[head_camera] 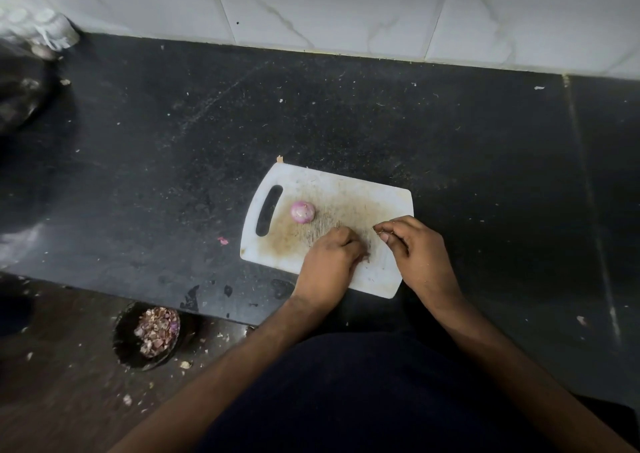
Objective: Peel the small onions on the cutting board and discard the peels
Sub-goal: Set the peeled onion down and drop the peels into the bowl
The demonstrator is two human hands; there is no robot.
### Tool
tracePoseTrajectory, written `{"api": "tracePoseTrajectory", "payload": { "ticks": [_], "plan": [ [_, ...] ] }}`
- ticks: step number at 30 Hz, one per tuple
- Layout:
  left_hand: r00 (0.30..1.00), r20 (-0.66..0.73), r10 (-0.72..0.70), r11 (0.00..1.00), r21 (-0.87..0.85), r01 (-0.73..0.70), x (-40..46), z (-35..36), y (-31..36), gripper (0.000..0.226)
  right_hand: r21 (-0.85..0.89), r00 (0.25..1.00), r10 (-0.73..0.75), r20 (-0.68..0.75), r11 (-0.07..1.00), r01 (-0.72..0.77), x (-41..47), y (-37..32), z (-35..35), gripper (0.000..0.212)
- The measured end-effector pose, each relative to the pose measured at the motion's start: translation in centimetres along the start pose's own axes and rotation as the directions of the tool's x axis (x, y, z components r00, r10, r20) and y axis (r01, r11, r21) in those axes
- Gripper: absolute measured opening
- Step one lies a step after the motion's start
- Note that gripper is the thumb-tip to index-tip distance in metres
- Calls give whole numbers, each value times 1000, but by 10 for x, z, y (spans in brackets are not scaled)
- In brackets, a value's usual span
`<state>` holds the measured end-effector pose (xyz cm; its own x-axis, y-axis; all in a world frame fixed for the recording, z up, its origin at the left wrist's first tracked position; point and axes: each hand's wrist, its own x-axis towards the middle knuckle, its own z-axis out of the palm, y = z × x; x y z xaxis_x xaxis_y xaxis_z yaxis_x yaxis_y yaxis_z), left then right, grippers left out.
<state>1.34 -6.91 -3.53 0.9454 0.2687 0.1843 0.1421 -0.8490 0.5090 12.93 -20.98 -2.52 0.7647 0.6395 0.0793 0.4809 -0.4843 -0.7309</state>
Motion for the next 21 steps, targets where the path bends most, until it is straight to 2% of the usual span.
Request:
{"api": "tracePoseTrajectory", "payload": {
  "ticks": [3, 9, 11, 13, 15, 18, 21],
  "plan": [
    [996, -29, 85, 990, 112, -81, -3, 1, 2, 9, 27, 1000, -13, 17, 1000, 13, -1, -4, 3, 16],
    [992, -2, 124, 942, 316, -117, -26, -2, -12, 14, 135, 998, 35, 46, 990, -41, 1, -17, 12, 14],
    [998, -9, 67, 961, 271, -62, -29, -5, -15, 15, 160, 997, 45, 69, 986, -55, 4, -22, 16, 14],
    [996, 10, -87, 990, 108, 86, -30, -7, -13, 30, 171, 996, 47, 75, 984, -59, 7, -25, 16, 15],
    [983, 39, -178, 983, -28, 179, -28, -6, -11, 41, 185, 996, 62, 65, 980, -73, 10, -25, 14, 14],
    [984, 52, -170, 985, -6, 170, -21, -4, -7, 41, 168, 995, 85, 44, 982, -91, 13, -21, 12, 14],
    [987, 21, -159, 987, 21, 158, -15, 0, -3, 26, 140, 995, 93, 30, 985, -96, 10, -16, 12, 14]
  ]
}}
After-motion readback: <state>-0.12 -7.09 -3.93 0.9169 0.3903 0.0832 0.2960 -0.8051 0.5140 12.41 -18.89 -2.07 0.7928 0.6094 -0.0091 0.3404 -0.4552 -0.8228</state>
